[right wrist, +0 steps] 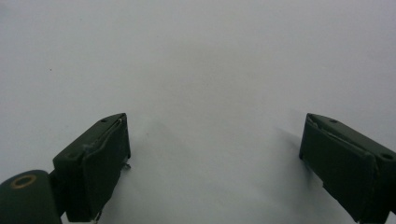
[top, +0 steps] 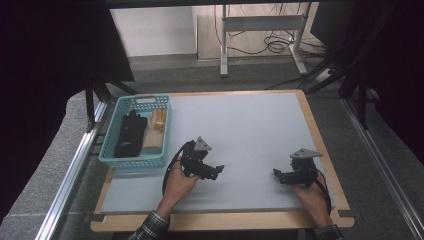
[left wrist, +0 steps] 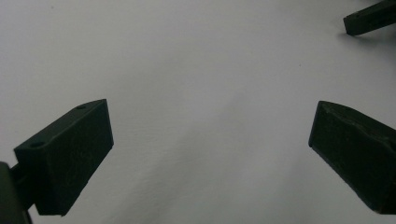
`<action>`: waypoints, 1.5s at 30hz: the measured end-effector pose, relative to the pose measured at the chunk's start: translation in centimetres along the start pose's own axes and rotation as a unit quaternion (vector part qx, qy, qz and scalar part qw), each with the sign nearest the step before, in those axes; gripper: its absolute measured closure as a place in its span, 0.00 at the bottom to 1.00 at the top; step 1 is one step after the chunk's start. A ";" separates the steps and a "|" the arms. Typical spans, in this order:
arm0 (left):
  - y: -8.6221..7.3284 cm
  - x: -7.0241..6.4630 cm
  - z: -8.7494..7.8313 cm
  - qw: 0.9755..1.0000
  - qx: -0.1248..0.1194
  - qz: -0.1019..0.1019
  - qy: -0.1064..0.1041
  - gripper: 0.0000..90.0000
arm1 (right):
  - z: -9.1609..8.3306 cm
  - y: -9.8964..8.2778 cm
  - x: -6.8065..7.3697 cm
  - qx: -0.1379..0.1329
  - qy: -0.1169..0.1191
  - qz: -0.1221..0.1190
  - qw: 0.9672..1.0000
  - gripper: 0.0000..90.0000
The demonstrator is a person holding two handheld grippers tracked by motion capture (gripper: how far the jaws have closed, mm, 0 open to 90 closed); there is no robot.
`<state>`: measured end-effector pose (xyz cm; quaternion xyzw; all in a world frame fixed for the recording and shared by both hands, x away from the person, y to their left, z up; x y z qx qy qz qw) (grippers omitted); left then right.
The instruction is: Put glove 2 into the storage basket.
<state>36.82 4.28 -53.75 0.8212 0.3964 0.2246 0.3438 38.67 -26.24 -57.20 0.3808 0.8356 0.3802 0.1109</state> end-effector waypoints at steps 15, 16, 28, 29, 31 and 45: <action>-1.3 -1.8 1.2 1.000 0.004 0.004 -0.018 0.00 | 0.0 0.0 0.0 0.000 0.000 0.000 1.000 0.09; -1.3 -1.9 1.3 1.000 0.003 0.008 -0.019 0.00 | 0.0 0.0 0.0 0.000 0.000 0.000 1.000 0.09; -2.2 -3.3 2.2 0.999 0.011 0.017 -0.031 0.00 | 0.0 0.0 0.0 0.000 0.000 0.000 1.000 0.09; -2.3 -3.4 2.4 0.999 0.013 0.019 -0.032 0.00 | 0.0 0.0 0.0 0.000 0.000 0.000 1.000 0.09; -2.4 -3.5 2.5 0.999 0.014 0.020 -0.032 0.00 | 0.0 0.0 0.0 0.000 0.000 0.000 1.000 0.09; -3.1 -4.2 3.2 0.999 0.025 0.029 -0.029 0.00 | 0.0 0.0 0.0 0.000 0.000 0.000 1.000 0.09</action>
Point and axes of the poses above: each handheld gripper's, and its own axes: z roughly forward along the jaws, y roughly out of its top, x roughly to its left, the point moved 6 cm from there along z, roughly forward along the jaws, and after that the axes turned 13 degrees about y, right-handed, at the moved point
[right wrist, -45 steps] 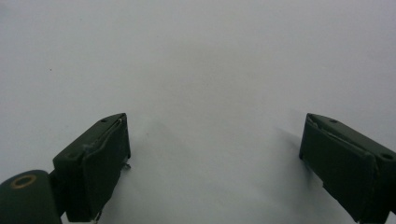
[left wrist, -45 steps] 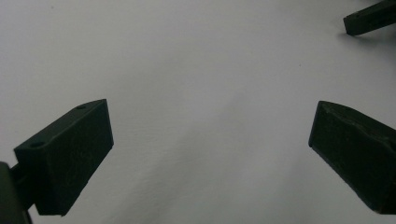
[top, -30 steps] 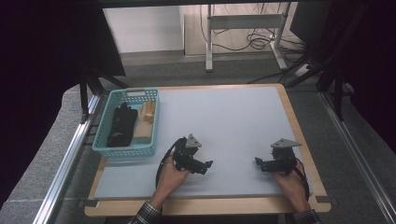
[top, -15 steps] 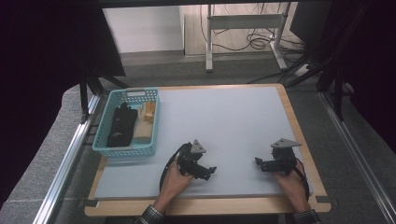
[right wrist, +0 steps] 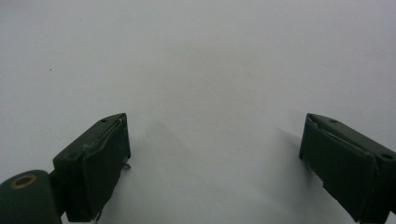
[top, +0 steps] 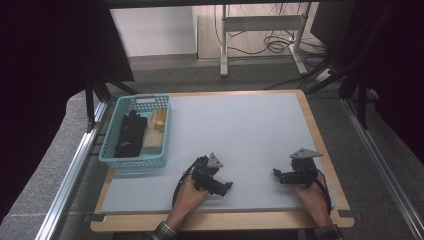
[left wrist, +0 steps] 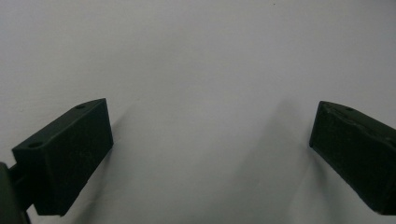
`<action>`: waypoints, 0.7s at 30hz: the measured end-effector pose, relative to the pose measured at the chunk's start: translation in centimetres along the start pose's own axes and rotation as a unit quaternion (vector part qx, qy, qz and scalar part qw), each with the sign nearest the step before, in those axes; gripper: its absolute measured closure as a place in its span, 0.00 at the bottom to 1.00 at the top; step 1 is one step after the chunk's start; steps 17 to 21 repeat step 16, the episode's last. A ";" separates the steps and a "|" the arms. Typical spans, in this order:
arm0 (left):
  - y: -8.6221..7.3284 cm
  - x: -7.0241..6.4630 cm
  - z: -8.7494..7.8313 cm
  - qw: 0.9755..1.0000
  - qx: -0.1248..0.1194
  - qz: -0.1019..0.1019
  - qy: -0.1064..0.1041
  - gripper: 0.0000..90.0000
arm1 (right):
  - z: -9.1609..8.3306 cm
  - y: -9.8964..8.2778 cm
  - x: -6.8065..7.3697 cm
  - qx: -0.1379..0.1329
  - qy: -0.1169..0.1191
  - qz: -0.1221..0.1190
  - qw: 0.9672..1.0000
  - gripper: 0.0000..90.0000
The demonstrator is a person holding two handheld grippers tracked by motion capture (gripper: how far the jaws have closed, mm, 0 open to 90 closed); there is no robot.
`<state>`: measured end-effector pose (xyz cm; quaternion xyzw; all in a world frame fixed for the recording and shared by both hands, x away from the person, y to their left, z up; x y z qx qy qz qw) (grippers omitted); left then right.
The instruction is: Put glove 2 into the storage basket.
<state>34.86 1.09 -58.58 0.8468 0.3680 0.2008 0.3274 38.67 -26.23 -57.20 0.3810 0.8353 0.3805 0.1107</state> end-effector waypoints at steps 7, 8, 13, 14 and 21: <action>0.0 -0.1 0.1 1.000 0.007 0.011 0.010 0.00 | 0.0 0.0 0.0 0.000 0.000 0.000 1.000 0.09; -0.1 -0.1 0.1 1.000 0.007 0.011 0.010 0.00 | 0.0 0.0 0.0 0.000 0.000 -0.001 1.000 0.09; -0.1 -0.2 0.1 1.000 0.008 0.010 0.010 0.00 | 0.0 0.0 0.0 0.000 0.000 -0.001 1.000 0.09; -0.1 -0.2 0.1 1.000 0.008 0.011 0.010 0.00 | 0.0 0.0 0.0 0.000 -0.001 0.000 1.000 0.09; -0.1 -0.2 0.1 1.000 0.008 0.010 0.010 0.00 | 0.0 0.0 0.0 0.000 0.000 0.000 1.000 0.09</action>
Point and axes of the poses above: each handheld gripper's, and its own axes: z roughly forward along the jaws, y roughly out of its top, x roughly to its left, the point moved 6 cm from there along z, roughly forward along the jaws, and after that the axes turned 13 degrees about y, right-handed, at the moved point
